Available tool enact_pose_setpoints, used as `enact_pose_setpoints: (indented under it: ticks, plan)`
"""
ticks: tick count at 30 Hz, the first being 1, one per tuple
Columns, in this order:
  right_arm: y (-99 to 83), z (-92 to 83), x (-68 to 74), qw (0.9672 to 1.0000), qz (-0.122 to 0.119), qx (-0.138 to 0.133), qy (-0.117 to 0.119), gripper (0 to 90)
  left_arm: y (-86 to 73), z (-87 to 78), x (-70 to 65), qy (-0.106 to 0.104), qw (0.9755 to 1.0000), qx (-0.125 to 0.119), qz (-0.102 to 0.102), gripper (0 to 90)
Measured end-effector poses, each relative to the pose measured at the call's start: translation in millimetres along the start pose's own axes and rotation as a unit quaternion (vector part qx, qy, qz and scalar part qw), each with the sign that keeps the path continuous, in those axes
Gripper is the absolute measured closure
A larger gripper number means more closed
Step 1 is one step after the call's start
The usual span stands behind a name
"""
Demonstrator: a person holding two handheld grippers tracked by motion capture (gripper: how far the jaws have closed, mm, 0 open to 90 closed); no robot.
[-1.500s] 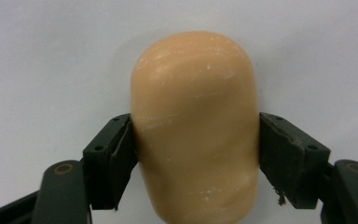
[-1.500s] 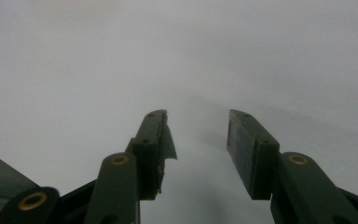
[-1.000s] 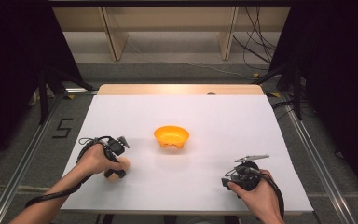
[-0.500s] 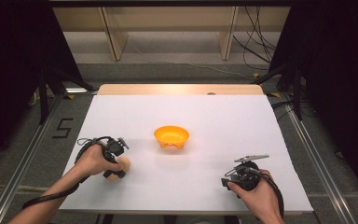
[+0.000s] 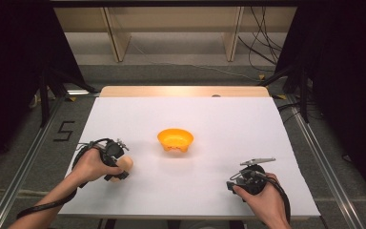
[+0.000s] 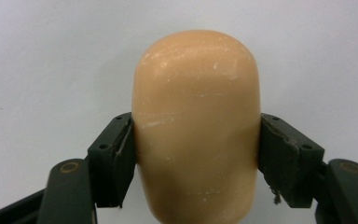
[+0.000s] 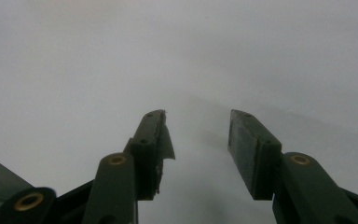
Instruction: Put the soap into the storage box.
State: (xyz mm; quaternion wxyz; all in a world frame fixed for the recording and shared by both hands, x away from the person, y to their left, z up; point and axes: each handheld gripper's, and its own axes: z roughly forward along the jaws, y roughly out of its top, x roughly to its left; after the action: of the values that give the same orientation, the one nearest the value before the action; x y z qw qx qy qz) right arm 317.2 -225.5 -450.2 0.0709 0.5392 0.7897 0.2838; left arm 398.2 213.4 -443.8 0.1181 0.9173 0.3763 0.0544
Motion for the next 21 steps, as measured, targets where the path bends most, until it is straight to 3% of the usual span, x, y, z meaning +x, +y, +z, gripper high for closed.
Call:
enact_pose_setpoints:
  ticks: [1, 3, 4, 5, 8, 11, 12, 13, 16, 19, 20, 21]
  plan:
    - [0.2, 0.6, -0.9, 1.0000, -0.001, -0.001, 0.009, 56.6, -0.9, -0.5, -0.6, 0.001, 1.0000, -0.006, -0.003, 32.3]
    - [1.1, -1.8, -0.7, 0.9999, -0.003, 0.006, -0.015, 56.5, -2.0, -2.1, 0.5, 0.002, 0.9999, -0.011, 0.002, 32.3]
    - [1.1, -1.8, -0.7, 0.9999, -0.003, 0.006, -0.015, 56.5, -2.8, -3.1, 0.5, 0.004, 0.9999, -0.014, 0.004, 32.3]
    - [1.4, -2.2, 2.3, 0.9998, 0.016, -0.004, -0.007, 56.6, -3.8, -4.0, 0.7, 0.003, 0.9997, -0.024, 0.001, 32.3]
    - [2.3, -4.5, 2.7, 0.9999, 0.012, 0.004, -0.009, 56.6, -4.3, -4.9, 2.4, 0.006, 0.9995, -0.030, 0.010, 32.3]
    - [2.2, -4.4, 2.2, 0.9998, 0.011, -0.001, -0.014, 56.6, -5.4, -5.7, 2.9, 0.007, 0.9992, -0.039, 0.003, 32.3]
    - [1.9, -4.3, 2.8, 0.9998, 0.016, -0.010, -0.009, 56.5, -5.3, -6.3, 4.3, 0.010, 0.9989, -0.044, 0.011, 32.3]
    - [2.6, -5.3, 2.2, 0.9997, 0.016, -0.016, -0.001, 56.1, -5.7, -5.5, 3.0, 0.010, 0.9979, -0.064, -0.001, 32.3]
    - [3.3, -7.7, 2.8, 0.9997, 0.014, -0.017, -0.005, 55.7, -5.8, -6.5, 2.9, 0.009, 0.9975, -0.070, -0.002, 32.3]
    - [2.6, -6.8, 3.2, 0.9990, 0.016, -0.041, -0.007, 55.4, -5.8, -7.6, 2.2, 0.010, 0.9968, -0.079, -0.005, 32.3]
    - [3.4, -7.7, 0.7, 0.9990, -0.002, -0.042, -0.010, 55.0, -5.6, -7.9, 2.1, 0.010, 0.9966, -0.082, -0.006, 32.3]
    - [3.6, -7.4, 0.2, 0.9988, -0.004, -0.047, -0.012, 54.9, -5.1, -8.9, 2.1, 0.012, 0.9963, -0.085, -0.007, 32.3]
